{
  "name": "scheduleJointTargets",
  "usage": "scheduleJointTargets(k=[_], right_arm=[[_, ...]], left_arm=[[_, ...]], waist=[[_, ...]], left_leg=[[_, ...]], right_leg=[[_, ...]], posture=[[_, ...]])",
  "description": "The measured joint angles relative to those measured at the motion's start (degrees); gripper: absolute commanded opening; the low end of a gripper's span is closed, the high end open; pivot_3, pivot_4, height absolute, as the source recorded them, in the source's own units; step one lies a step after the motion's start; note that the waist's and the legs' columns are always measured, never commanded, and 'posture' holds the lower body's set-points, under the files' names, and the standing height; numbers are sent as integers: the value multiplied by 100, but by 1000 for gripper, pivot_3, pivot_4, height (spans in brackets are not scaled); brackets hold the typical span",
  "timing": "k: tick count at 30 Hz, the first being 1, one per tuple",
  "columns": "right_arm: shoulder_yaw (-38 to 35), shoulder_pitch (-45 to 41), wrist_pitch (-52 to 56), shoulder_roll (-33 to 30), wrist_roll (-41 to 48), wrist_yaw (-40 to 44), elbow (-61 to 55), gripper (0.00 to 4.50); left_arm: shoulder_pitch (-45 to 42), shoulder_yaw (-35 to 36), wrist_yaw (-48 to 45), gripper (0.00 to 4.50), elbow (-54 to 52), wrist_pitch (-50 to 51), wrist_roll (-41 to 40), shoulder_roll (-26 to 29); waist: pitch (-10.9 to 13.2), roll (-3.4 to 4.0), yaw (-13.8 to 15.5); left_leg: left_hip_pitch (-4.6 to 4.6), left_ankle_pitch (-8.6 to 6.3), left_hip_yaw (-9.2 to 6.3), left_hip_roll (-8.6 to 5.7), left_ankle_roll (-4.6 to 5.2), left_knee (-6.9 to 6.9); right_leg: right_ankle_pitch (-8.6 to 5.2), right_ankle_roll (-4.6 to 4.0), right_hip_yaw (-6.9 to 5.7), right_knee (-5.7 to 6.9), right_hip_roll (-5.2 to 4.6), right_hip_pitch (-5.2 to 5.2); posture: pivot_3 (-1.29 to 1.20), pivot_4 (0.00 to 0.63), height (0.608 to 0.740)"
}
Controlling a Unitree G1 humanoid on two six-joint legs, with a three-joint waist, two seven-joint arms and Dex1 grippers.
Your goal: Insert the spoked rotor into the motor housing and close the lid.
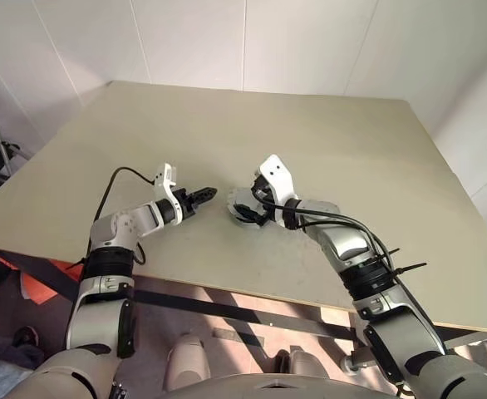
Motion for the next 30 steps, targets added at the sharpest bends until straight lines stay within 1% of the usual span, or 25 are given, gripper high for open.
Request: scheduleJointTargets(k=[5,6,7,9,10,21,30], right_arm=[[-50,-20,-33,48,-25,42,147,4476],[-69,-19,-26,55,-25,44,160,4092],[-74,-16,-22,55,-25,52,159,3861],[-83,-2,6,56,-14,104,133,3222],[-114,11,53,56,-9,108,95,3133],[-475,118,950,-262,321,388,-903,3134],[-356,157,852,-275,40,381,-584,3134]], left_arm=[[2,35,46,2444,-95,2,-2,10],[2,47,47,2444,-97,2,-2,18],[2,53,47,2444,-97,2,-1,24],[2,53,48,2444,-97,2,-1,27],[2,53,48,2444,-97,2,-1,28],[1,50,47,2444,-93,1,4,35],[1,49,46,2444,-90,0,4,32]], waist=[[-1,-2,-3],[-1,-2,-3],[-1,-2,-3],[-1,-2,1],[-1,-2,3],[3,-4,7],[3,-4,2]], left_leg=[[41,-10,0,1,16,-1],[44,-11,0,1,18,-1],[44,-11,0,1,18,-1],[44,-11,0,1,18,0],[43,-11,0,1,18,0],[26,-3,-1,2,5,-4],[27,-4,0,1,5,-4]], right_leg=[[-1,0,0,0,0,38],[-1,0,0,0,0,40],[-1,0,0,0,0,41],[-1,0,0,0,0,43],[-1,0,0,0,-1,43],[-1,-1,-2,-4,1,28],[-1,0,-1,-3,0,27]], posture=[[0,0,740],[0,0,740],[0,0,740],[0,0,740],[0,0,740],[0,0,740],[0,0,740]])
